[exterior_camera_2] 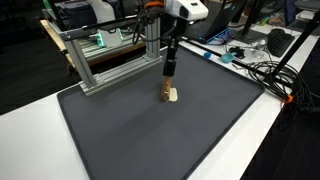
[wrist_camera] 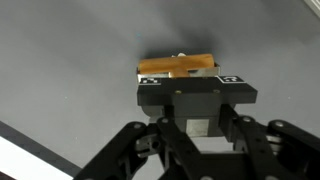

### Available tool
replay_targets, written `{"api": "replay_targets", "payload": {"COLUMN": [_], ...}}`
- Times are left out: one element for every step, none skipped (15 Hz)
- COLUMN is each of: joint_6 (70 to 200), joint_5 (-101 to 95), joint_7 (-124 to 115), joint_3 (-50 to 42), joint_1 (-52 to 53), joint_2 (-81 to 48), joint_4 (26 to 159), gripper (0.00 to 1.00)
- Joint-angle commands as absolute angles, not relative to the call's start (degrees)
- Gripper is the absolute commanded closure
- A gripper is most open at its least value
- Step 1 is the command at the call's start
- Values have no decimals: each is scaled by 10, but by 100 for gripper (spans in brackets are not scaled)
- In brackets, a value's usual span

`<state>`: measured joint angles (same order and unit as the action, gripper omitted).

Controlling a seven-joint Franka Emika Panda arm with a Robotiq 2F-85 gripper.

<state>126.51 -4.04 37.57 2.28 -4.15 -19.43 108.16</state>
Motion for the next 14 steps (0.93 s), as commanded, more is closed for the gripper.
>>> {"api": "replay_targets", "payload": {"joint_6": [1262,1261,1259,1262,1264,1263,1261,1258,1258,1256,1255,1254,1251,1248], "joint_5": [-26,-22,-16,-9,-5,-1,1,0,-3,-1,1,5,11,19], "joint_7": [379,382,387,389,391,392,391,392,390,392,392,394,397,401], "joint_3": [32,35,38,42,45,48,50,52,53,55,56,58,60,62], "joint_1": [-44,-44,-46,-47,-47,-46,-45,-44,-43,-43,-44,-46,-49,-51], "joint_2": [-222,-226,-228,-228,-228,-229,-233,-237,-241,-246,-250,-253,-256,-259], "joint_4": [1048,1043,1038,1036,1035,1031,1027,1024,1021,1019,1017,1014,1011,1006], "gripper": [79,79,79,79,79,79,79,79,79,79,79,79,79,79]}}
